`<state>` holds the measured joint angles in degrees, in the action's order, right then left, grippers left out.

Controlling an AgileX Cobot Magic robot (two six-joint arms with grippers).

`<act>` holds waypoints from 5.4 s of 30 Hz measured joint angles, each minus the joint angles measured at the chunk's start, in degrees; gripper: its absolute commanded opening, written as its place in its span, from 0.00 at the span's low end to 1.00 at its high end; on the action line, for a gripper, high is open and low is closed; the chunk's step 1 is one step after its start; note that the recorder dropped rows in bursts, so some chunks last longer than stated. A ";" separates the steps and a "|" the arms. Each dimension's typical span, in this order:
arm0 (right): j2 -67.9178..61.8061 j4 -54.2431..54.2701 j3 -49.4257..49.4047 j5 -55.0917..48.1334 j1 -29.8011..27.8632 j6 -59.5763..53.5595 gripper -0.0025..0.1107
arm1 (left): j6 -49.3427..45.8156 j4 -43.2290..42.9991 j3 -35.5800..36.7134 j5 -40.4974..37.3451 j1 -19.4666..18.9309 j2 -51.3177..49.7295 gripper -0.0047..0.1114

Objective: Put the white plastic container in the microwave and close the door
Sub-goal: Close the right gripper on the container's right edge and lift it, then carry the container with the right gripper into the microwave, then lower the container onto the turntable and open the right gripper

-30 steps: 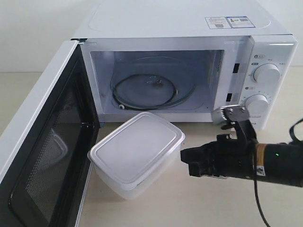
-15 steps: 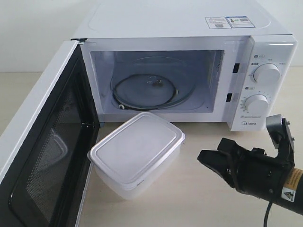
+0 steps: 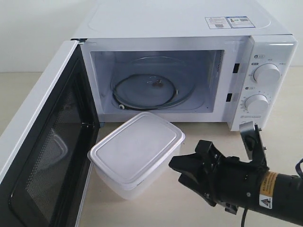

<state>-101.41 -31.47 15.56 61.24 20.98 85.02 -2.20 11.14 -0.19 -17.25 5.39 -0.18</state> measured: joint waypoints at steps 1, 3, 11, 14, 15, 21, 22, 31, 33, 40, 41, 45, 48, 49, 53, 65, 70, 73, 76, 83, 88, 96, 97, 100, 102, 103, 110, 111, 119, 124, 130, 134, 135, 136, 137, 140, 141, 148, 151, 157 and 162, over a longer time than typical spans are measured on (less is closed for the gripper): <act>0.00 2.00 0.00 -0.36 1.66 0.10 0.38 | 0.00 0.00 0.00 0.00 0.00 0.00 0.08; 0.00 7.36 0.18 -1.12 4.88 0.34 0.32 | 0.00 0.00 0.00 0.00 0.00 0.00 0.08; 0.00 17.20 8.01 -12.73 12.94 0.63 0.41 | 0.00 0.00 0.00 0.00 0.00 0.00 0.08; 0.00 18.44 11.14 -18.07 13.96 0.73 0.43 | 0.00 0.00 0.00 0.00 0.00 0.00 0.08; 0.00 18.44 11.77 -19.11 14.20 0.73 0.43 | 0.00 0.00 0.00 0.00 0.00 0.00 0.08; 0.00 20.17 12.43 -21.28 14.39 2.02 0.43 | 0.00 0.00 0.00 0.00 0.00 0.00 0.08; 0.00 20.92 12.43 -21.62 14.39 2.13 0.43 | 0.00 0.00 0.00 0.00 0.00 0.00 0.08; 0.00 25.06 12.43 -22.73 14.39 2.10 0.43 | 0.00 0.00 0.00 0.00 0.00 0.00 0.08; 0.00 25.49 12.43 -22.75 14.39 1.99 0.43 | 0.00 0.00 0.00 0.00 0.00 0.00 0.08; -1.09 26.95 12.99 -23.21 14.39 0.62 0.43 | 0.00 0.00 0.00 0.00 0.00 0.00 0.08; -1.60 26.95 13.42 -23.30 14.39 0.62 0.43 | 0.00 0.00 0.00 0.00 0.00 0.00 0.08; -2.86 26.15 15.20 -23.66 14.39 0.62 0.43 | 0.00 0.00 0.00 0.00 0.00 0.00 0.08; -3.08 26.07 16.01 -24.24 14.39 0.52 0.41 | 0.00 0.00 0.00 0.00 0.00 0.00 0.08; -3.08 26.04 16.11 -24.54 14.39 0.52 0.38 | 0.00 0.00 0.00 0.00 0.00 0.00 0.08; -3.08 25.92 16.36 -26.16 14.39 0.52 0.22 | 0.00 0.00 0.00 0.00 0.00 0.00 0.08; -3.08 23.44 16.46 -26.72 14.39 0.04 0.02 | 0.00 0.00 0.00 0.00 0.00 0.00 0.08; -3.08 23.17 16.46 -26.66 14.39 -0.45 0.02 | 0.00 0.00 0.00 0.00 0.00 0.00 0.08; -3.08 23.17 16.46 -26.66 14.39 -0.45 0.02 | 0.00 0.00 0.00 0.00 0.00 0.00 0.08; -2.75 23.06 16.46 -26.68 14.39 -0.56 0.02 | 0.00 0.00 0.00 0.00 0.00 0.00 0.08; 3.86 23.10 14.54 -31.70 14.39 -5.89 0.02 | 0.00 0.00 0.00 0.00 0.00 0.00 0.08; 10.11 25.96 13.31 -36.04 14.39 -10.73 0.02 | 0.00 0.00 0.00 0.00 0.00 0.00 0.08; 13.57 31.47 13.31 -35.47 14.39 -11.93 0.02 | 0.00 0.00 0.00 0.00 0.00 0.00 0.08; 13.57 33.86 13.31 -34.70 14.39 -12.47 0.02 | 0.00 0.00 0.00 0.00 0.00 0.00 0.08; 13.57 42.07 13.18 -30.60 14.39 -15.75 0.02 | 0.00 0.00 0.00 0.00 0.00 0.00 0.08; 13.57 48.45 13.18 -27.08 14.39 -19.07 0.02 | 0.00 0.00 0.00 0.00 0.00 0.00 0.08; 13.57 51.29 13.18 -25.09 14.39 -20.27 0.02 | 0.00 0.00 0.00 0.00 0.00 0.00 0.08; 13.57 62.13 14.60 -24.17 14.39 -24.84 0.02 | 0.00 0.00 0.00 0.00 0.00 0.00 0.08; 13.43 62.40 15.24 -25.28 14.39 -25.76 0.02 | 0.00 0.00 0.00 0.00 0.00 0.00 0.08; 7.66 62.82 21.99 -27.59 14.39 -27.42 0.02 | 0.00 0.00 0.00 0.00 0.00 0.00 0.08; 0.14 66.84 29.90 -27.69 14.39 -27.55 0.02 | 0.00 0.00 0.00 0.00 0.00 0.00 0.08; -7.17 69.80 41.11 -27.95 13.89 -27.43 0.02 | 0.00 0.00 0.00 0.00 0.00 0.00 0.08; -9.47 72.43 43.67 -27.95 13.64 -27.43 0.02 | 0.00 0.00 0.00 0.00 0.00 0.00 0.08; -9.96 72.81 43.81 -27.95 13.54 -27.79 0.02 | 0.00 0.00 0.00 0.00 0.00 0.00 0.08; -10.25 72.91 43.91 -27.83 13.30 -27.90 0.02 | 0.00 0.00 0.00 0.00 0.00 0.00 0.08; -10.41 73.02 43.91 -27.83 13.19 -28.06 0.02 | 0.00 0.00 0.00 0.00 0.00 0.00 0.08; -11.28 73.25 44.02 -27.74 12.59 -28.19 0.03 | 0.00 0.00 0.00 0.00 0.00 0.00 0.08; -11.40 73.37 44.02 -27.74 12.55 -28.76 0.05 | 0.00 0.00 0.00 0.00 0.00 0.00 0.08; -11.53 73.37 44.25 -27.40 12.32 -30.52 0.41 | 0.00 0.00 0.00 0.00 0.00 0.00 0.08; -11.53 73.37 44.28 -27.09 12.32 -30.91 0.35 | 0.00 0.00 0.00 0.00 0.00 0.00 0.08; -10.38 69.21 44.16 -30.10 12.32 -31.68 0.02 | 0.00 0.00 0.00 0.00 0.00 0.00 0.08; -7.30 51.09 43.80 -38.72 12.32 -41.88 0.02 | 0.00 0.00 0.00 0.00 0.00 0.00 0.08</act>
<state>-108.72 19.62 59.36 22.51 33.31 43.14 -2.20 11.14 -0.19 -17.25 5.39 -0.18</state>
